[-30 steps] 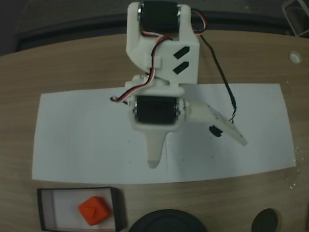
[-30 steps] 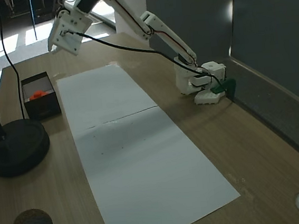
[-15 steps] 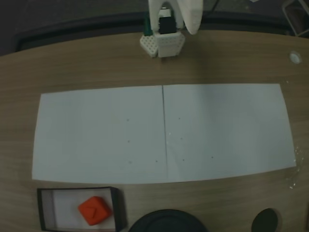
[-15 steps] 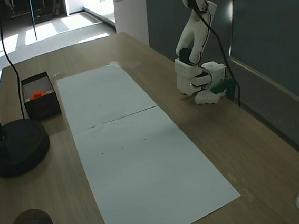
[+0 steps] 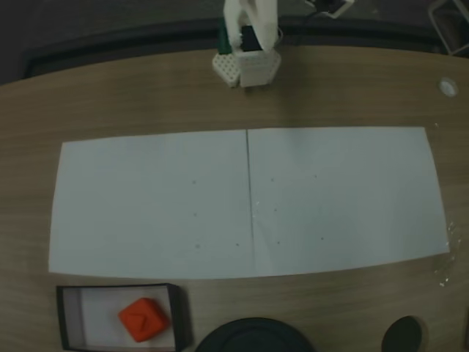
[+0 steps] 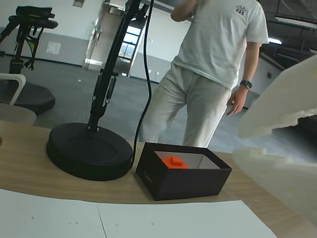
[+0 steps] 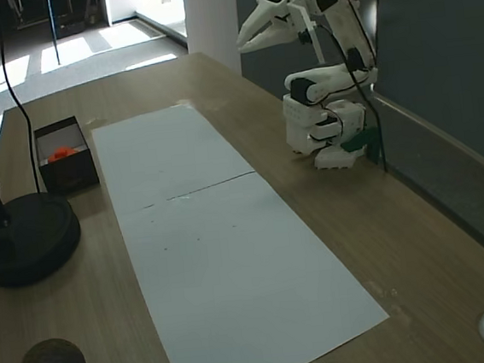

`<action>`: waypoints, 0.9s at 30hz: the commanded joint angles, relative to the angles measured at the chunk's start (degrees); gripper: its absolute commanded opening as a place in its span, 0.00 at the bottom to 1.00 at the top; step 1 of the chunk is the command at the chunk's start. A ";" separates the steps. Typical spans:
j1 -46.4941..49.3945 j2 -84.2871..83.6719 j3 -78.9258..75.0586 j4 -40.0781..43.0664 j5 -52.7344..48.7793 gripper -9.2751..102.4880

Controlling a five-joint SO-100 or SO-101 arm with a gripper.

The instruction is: Grab a orange square and put it in the box.

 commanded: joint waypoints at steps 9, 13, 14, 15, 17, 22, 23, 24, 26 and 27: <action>0.79 14.06 24.43 -14.33 0.35 0.08; 4.75 13.89 34.80 -19.07 0.44 0.08; 5.71 13.89 37.88 -20.30 0.44 0.08; 6.24 13.89 41.04 -21.36 0.44 0.08; 6.33 13.89 46.76 -22.06 0.44 0.08; 5.98 13.80 53.88 -20.13 0.62 0.08; 5.71 13.80 53.44 -17.84 1.76 0.08; 5.27 13.80 52.56 -15.03 3.87 0.08; 4.13 13.80 51.33 -10.11 8.53 0.08; 3.78 13.80 50.98 -8.88 9.67 0.08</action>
